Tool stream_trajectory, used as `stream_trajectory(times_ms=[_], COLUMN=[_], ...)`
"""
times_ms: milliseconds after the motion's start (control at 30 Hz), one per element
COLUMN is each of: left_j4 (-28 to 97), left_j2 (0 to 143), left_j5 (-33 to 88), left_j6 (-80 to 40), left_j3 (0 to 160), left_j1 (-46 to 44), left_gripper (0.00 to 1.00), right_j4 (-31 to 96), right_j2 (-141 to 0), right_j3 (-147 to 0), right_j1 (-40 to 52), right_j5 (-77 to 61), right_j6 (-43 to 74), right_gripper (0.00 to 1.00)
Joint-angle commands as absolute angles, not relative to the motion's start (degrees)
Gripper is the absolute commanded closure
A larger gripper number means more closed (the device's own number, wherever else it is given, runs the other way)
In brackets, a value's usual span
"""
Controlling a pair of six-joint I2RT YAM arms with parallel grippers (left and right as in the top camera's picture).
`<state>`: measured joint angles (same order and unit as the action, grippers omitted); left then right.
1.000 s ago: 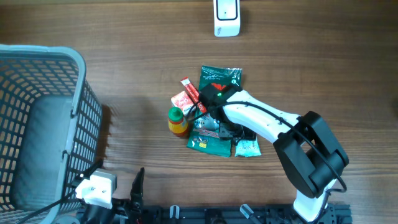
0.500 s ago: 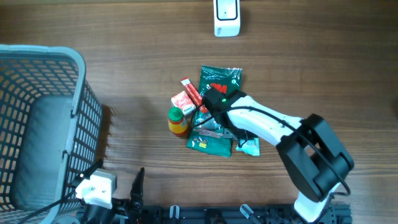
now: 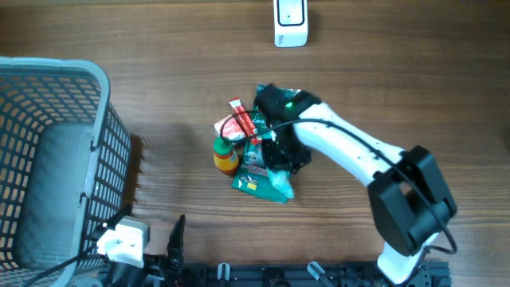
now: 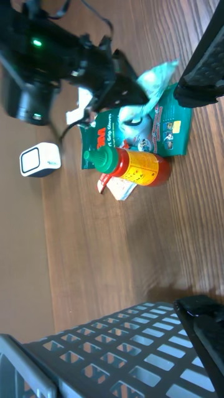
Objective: Scan the item barcode
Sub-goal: 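Lift the wipes pack up off the table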
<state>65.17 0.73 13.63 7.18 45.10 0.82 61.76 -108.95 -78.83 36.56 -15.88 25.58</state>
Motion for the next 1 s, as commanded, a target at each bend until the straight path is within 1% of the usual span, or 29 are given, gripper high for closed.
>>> stream_trajectory(times_ms=[0,67,133,267,367,400,433,533,633,767,967], left_j4=[65.0,65.0,65.0,65.0,65.0,65.0,65.0,65.0,65.0,65.0,65.0], left_j2=[0.3,0.3,0.3,0.3,0.3,0.3,0.3,0.3,0.3,0.3,0.3], left_j5=[14.5,14.5,14.5,14.5,14.5,14.5,14.5,14.5,14.5,14.5,14.5], left_j6=[7.2,7.2,7.2,7.2,7.2,7.2,7.2,7.2,7.2,7.2,7.2], left_j3=[45.2,45.2,45.2,45.2,45.2,45.2,45.2,45.2,45.2,45.2,45.2], left_j1=[1.1,1.1,1.1,1.1,1.1,1.1,1.1,1.1,1.1,1.1,1.1], left_gripper=[0.00,0.00,0.00,0.00,0.00,0.00,0.00,0.00,0.00,0.00,0.00], right_j4=[64.6,66.8,67.9,68.1,68.2,68.2,68.2,67.3,66.4,63.7,60.6], right_j2=[-103.5,-103.0,-103.1,-103.1,-103.1,-103.1,-103.1,-103.1,-103.1,-103.1,-103.1], right_j3=[-80.3,-80.3,-80.2,-80.2,-80.2,-80.2,-80.2,-80.2,-80.2,-80.2,-80.2], right_j1=[30.3,26.4,24.1,22.7,23.0,23.1,23.1,23.1,23.0,23.0,23.0], right_j5=[-33.9,-48.5,-59.6,-67.6,-71.2,-73.7,-76.0,-84.0,-93.1,-93.0,-93.0], right_j6=[12.0,-0.4,-10.1,-17.3,-25.5,-30.2,-31.5,-31.8,-25.3,-10.4,-5.8], right_gripper=[0.96,0.96,0.96,0.96,0.96,0.95,0.96,0.96,0.96,0.96,0.96])
